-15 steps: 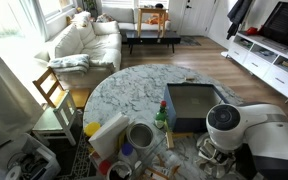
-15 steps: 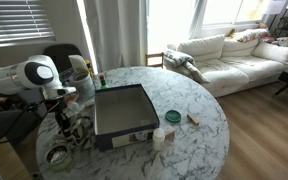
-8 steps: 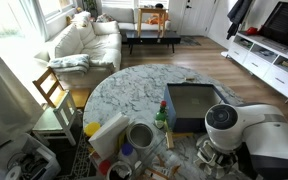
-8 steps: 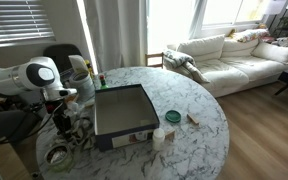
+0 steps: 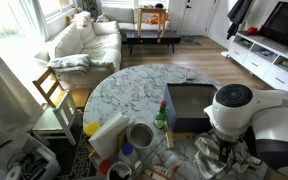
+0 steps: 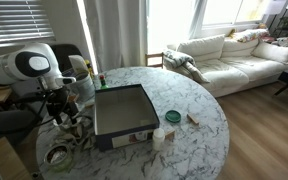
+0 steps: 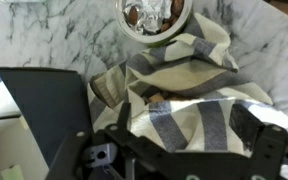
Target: Place two wooden blocks on the striped towel then put the towel in the box
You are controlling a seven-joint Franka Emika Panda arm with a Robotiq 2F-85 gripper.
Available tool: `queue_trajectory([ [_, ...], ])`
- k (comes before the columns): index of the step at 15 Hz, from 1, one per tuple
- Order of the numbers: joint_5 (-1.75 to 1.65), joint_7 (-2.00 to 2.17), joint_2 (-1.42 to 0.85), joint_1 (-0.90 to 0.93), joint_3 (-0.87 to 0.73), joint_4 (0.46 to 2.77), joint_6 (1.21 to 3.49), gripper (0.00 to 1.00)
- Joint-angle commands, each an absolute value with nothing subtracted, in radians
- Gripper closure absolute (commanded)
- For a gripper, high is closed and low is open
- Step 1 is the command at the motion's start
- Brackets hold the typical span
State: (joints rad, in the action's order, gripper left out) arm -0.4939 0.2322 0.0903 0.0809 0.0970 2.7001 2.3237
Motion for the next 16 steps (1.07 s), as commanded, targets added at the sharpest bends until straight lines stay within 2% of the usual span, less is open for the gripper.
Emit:
queue_trajectory([
  [1, -0.455, 0.07, 0.109, 0.063, 0.07, 2.756, 2.45, 0.0],
  [10, -0.467, -0.07, -0.047, 0.019, 0.025, 2.755, 2.687, 0.0],
  [16, -0.508, -0.08, -0.111, 0.018, -0.002, 2.751, 2.674, 0.0],
])
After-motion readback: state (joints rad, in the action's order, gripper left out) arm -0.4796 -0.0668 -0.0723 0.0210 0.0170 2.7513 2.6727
